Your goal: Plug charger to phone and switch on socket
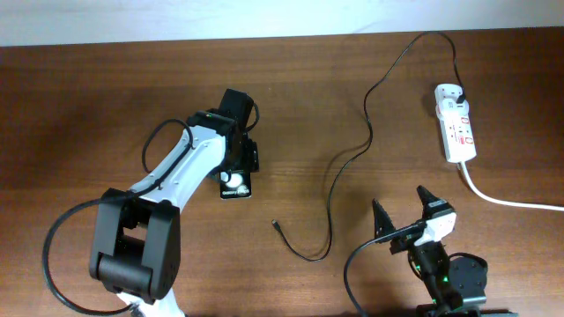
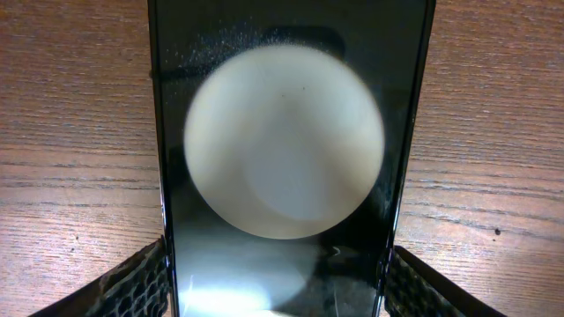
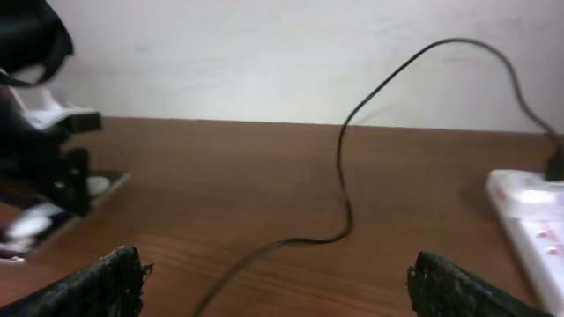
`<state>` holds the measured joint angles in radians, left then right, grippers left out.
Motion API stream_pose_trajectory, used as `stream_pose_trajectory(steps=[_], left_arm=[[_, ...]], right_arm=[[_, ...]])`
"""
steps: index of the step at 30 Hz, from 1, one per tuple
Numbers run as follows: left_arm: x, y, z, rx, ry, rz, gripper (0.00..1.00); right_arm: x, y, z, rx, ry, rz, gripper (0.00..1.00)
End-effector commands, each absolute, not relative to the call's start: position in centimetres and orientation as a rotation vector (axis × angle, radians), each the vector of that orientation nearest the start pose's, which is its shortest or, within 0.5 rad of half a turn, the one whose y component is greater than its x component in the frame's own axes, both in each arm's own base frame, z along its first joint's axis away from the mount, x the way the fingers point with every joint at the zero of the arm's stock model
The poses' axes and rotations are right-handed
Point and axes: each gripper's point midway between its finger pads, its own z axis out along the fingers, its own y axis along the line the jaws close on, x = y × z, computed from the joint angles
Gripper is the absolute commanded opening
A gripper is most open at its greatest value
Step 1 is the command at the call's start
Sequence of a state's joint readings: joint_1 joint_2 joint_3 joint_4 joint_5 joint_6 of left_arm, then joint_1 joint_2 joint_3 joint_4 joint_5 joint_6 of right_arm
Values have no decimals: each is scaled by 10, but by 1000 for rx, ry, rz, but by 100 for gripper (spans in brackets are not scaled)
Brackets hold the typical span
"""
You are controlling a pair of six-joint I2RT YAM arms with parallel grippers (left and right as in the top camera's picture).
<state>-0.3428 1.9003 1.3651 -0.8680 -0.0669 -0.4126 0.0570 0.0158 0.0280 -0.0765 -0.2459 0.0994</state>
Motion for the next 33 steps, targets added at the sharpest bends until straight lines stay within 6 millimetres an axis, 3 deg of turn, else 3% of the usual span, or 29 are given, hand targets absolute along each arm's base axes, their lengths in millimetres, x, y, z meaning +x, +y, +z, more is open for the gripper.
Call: stream_pose_trajectory(steps=[1, 3, 8, 11, 15, 19, 24, 26, 27, 30, 33], left_arm=[[376, -120, 54, -138, 2937, -13, 59], [376, -120, 54, -138, 2937, -13, 59], [376, -120, 54, -137, 2936, -13, 59], [376, -127, 54, -74, 2945, -71, 60], [373, -154, 57, 105, 2948, -280, 61], [366, -178, 62, 197, 2948, -496, 61], [367, -178, 72, 141, 2934, -724, 59], [371, -180, 76, 133, 2911, -781, 59], [374, -181, 77, 137, 2896, -784, 59], [379, -195, 87, 168, 2836, -906, 59], [385, -196, 88, 169, 2811, -901, 59]], right_arm=[[225, 64, 213, -118, 1587, 438, 99], [217, 63, 231, -112, 1632, 439, 99], [210, 68, 299, -118, 1777, 471, 99], [220, 75, 310, -102, 2000, 524, 99], [241, 99, 312, -173, 2088, 687, 99], [256, 125, 277, -217, 2231, 909, 99], [284, 155, 209, -176, 2465, 1258, 99], [295, 172, 178, -191, 2537, 1321, 89], [301, 184, 164, -203, 2563, 1343, 85], [324, 229, 123, -154, 2621, 1357, 84], [335, 267, 101, -155, 2611, 1391, 80]])
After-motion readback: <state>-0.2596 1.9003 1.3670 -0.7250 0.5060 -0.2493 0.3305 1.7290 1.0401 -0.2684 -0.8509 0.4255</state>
